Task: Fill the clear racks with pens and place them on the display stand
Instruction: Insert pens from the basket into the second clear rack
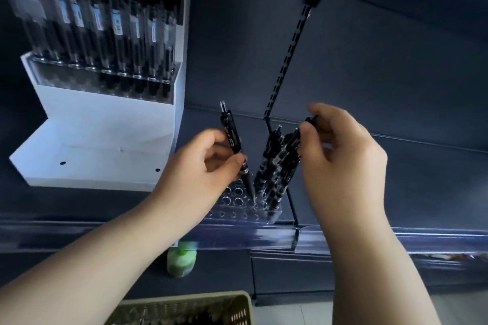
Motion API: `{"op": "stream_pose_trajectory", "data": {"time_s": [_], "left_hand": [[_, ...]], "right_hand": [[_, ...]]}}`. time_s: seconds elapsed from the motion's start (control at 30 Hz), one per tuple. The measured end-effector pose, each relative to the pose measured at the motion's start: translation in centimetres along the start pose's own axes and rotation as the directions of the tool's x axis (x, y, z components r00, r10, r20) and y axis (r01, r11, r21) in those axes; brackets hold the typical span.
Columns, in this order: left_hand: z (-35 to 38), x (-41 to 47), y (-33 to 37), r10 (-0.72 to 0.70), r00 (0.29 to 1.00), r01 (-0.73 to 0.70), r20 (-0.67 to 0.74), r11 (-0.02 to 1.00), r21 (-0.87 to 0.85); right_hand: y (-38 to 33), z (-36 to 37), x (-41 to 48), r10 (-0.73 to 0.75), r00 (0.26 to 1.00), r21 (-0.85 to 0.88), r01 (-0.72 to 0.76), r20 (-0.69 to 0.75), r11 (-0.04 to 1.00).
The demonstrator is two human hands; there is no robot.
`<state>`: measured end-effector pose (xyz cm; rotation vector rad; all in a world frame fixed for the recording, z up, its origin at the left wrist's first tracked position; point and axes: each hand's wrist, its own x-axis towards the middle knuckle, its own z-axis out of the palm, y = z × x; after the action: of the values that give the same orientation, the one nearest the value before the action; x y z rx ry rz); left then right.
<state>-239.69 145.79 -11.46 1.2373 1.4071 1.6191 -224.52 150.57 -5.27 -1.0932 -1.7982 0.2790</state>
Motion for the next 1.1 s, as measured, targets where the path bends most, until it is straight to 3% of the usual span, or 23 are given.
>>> {"op": "stream_pose_trajectory", "data": {"time_s": [0.67, 1.1], "left_hand": [[1.0, -0.2, 0.7, -0.019, 0.999, 0.024, -0.050, 0.996, 0.085], [1.6, 0.0, 0.2, 0.019, 1.000, -0.017, -0.023, 0.996, 0.083]], "right_hand": [[1.2, 1.0, -0.6, -0.083, 0.987, -0.253, 0.117, 0.140, 0.960], [1.9, 0.6, -0.3, -0.223, 0.972, -0.412, 0.231, 0.068, 0.881]]}}
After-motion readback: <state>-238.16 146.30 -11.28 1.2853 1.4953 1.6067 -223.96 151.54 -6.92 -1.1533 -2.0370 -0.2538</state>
